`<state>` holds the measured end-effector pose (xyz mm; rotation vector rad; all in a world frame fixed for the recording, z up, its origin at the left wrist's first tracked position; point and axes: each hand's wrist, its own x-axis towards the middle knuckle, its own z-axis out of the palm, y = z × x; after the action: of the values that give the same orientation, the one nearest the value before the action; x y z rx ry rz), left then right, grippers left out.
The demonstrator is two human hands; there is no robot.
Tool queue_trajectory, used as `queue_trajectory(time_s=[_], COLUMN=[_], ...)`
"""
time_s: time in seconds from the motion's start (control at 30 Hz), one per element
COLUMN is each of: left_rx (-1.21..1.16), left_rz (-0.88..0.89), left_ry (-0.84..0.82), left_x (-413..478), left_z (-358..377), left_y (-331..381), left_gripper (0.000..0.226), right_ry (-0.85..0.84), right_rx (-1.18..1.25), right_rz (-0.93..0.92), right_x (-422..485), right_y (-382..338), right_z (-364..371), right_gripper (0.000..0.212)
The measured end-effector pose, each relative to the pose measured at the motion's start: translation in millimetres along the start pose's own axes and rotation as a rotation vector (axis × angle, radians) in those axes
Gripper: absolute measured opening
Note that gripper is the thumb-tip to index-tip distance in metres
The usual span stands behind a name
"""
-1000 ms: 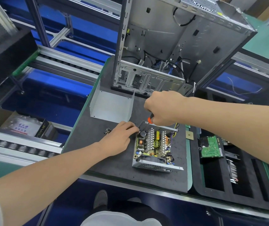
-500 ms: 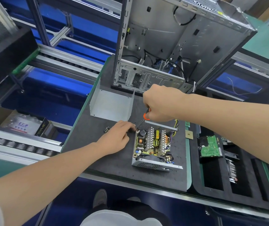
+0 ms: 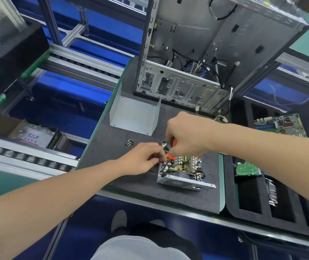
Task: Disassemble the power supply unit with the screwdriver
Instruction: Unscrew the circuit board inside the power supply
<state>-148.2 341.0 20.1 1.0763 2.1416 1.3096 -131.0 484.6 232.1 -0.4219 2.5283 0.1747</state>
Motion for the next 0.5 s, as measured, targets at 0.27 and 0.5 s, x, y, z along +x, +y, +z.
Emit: queue_trajectory(time_s=[0.27,0.5], left_rx=[-0.193,-0.216], left_rz=[-0.085,-0.115], left_ry=[0.039,0.037], left_x=[-5.2,-4.3], left_z=[2.7,4.5], left_y=[-4.1,-9.2], left_gripper=[0.049,0.043], right_ry=[0.085,0.131], right_rx=[0.010,-0.009], right_rz=[0.074,0.114], right_x=[-17.5,-19.4], right_y=[-10.6,-11.5], right_z=[17.9,21.2], right_gripper=[0.032,0.014])
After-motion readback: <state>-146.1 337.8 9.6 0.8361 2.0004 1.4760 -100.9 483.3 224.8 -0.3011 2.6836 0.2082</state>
